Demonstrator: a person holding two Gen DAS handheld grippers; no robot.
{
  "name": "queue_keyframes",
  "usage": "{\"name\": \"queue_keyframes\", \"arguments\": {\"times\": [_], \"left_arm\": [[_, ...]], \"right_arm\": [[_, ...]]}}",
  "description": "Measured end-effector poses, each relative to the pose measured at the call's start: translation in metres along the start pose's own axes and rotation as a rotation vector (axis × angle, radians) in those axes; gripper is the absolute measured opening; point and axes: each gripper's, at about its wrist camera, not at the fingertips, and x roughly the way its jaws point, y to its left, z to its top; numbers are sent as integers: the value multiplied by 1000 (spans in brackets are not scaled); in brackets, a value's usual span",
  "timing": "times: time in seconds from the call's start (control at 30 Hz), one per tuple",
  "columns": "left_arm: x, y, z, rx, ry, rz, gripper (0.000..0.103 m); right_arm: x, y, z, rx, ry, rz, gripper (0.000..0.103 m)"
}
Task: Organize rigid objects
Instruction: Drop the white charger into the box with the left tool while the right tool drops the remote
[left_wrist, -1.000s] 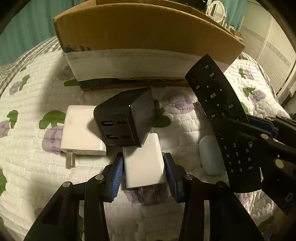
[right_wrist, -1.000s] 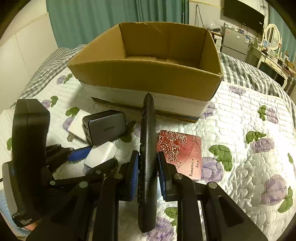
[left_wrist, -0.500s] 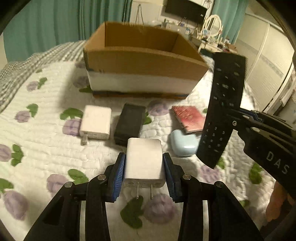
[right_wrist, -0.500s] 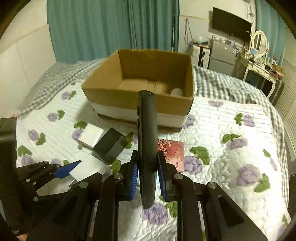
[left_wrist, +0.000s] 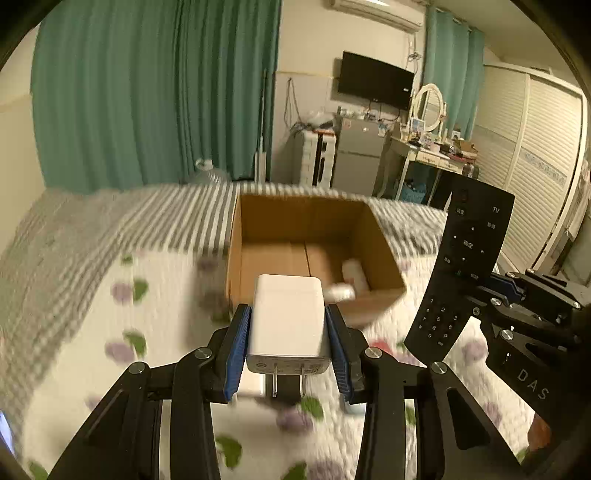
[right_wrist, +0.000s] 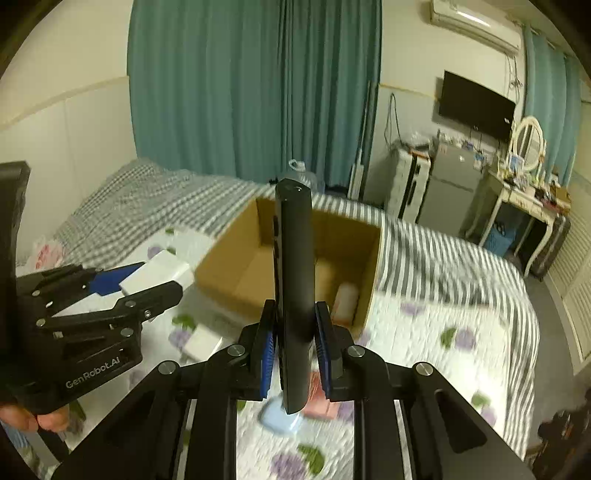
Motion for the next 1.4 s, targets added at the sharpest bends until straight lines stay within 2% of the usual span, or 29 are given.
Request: {"name": "queue_keyframes", "arguments": {"times": [0.2, 0.33, 0.4, 0.53, 0.77, 0.9, 1.07, 1.2, 1.27, 1.3, 1.33, 1.4], "left_arm": [[36, -7, 54, 43, -14, 16, 41], [75, -10, 68, 56, 17, 20, 41], [96, -12, 67, 65, 36, 21, 41], [150, -16, 48, 100, 139, 33, 41], [199, -16, 32, 98, 194, 56, 43], [200, -11, 32, 73, 234, 38, 46], [168, -3, 38, 57, 156, 11, 54], [145, 1, 40, 96, 85, 22, 54], [140, 3, 40, 104, 69, 25, 54], [139, 4, 39, 106, 62, 30, 54], [138, 5, 39, 108, 56, 33, 54], [136, 8, 37, 105, 46, 36, 54]], "right_arm": [[26, -20, 48, 1, -32, 20, 19], [64, -37, 67, 18, -20, 23, 19], [82, -44, 67, 30, -2, 33, 19], [131, -56, 51, 43, 69, 40, 19], [178, -66, 27, 8, 183, 22, 19], [179, -66, 24, 21, 179, 26, 19], [188, -60, 30, 33, 195, 26, 19], [205, -50, 35, 25, 210, 22, 19], [212, -48, 37, 37, 183, 13, 29], [213, -49, 40, 43, 155, -11, 60], [211, -49, 41, 52, 128, -27, 82], [198, -53, 43, 87, 50, -32, 82]]}}
